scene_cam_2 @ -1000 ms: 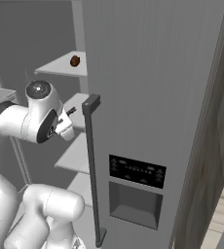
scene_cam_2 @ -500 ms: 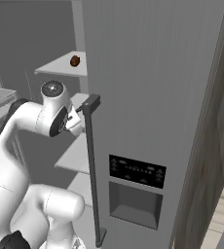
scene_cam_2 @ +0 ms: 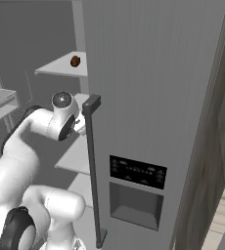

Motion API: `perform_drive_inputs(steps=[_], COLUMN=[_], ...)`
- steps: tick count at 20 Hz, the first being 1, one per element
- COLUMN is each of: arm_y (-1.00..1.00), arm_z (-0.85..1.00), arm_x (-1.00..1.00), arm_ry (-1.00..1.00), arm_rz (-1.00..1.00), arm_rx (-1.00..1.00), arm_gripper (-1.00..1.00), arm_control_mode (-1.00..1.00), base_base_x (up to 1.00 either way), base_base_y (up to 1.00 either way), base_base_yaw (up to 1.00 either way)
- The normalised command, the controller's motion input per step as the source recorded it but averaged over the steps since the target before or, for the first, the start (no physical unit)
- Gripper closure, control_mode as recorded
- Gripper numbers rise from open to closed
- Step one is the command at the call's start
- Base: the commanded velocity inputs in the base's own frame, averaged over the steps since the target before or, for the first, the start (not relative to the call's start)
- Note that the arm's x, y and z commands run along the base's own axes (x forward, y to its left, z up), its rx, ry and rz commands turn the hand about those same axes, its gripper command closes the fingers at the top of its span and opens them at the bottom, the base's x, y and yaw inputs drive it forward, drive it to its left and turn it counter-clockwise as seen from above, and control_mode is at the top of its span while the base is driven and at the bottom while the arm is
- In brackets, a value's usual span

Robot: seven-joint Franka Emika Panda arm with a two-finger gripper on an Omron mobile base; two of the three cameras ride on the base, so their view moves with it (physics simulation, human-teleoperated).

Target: Transport the fish and sweet potato to the fridge. Place the fish on the rack containing meat and place the sweet potato on the rack containing the vegetable, ensuring meats and vegetables are on different racks.

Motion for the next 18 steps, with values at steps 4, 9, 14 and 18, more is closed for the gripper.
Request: perform_drive_inputs(steps=[4, 9, 14, 18], arm_y=[0.0, 0.13, 0.08, 0.02], arm_z=[-0.32, -0.13, -0.01, -0.05], arm_x=[0.76, 0.77, 0.42, 0.32], arm_ry=[0.0, 0.07, 0.01, 0.0], arm_rz=[0.0, 0.0, 0.0, 0.0], arm_rx=[0.01, 0.1, 0.01, 0.0], arm_gripper=[1.0, 1.0, 1.0, 1.0], arm_control_mode=[-1.0, -1.0, -1.0, -1.0], base_base_x=[0.0, 0.0, 0.0, 0.0], base_base_y=[0.0, 0.0, 0.0, 0.0], base_base_yaw=[0.0, 0.0, 0.0, 0.0])
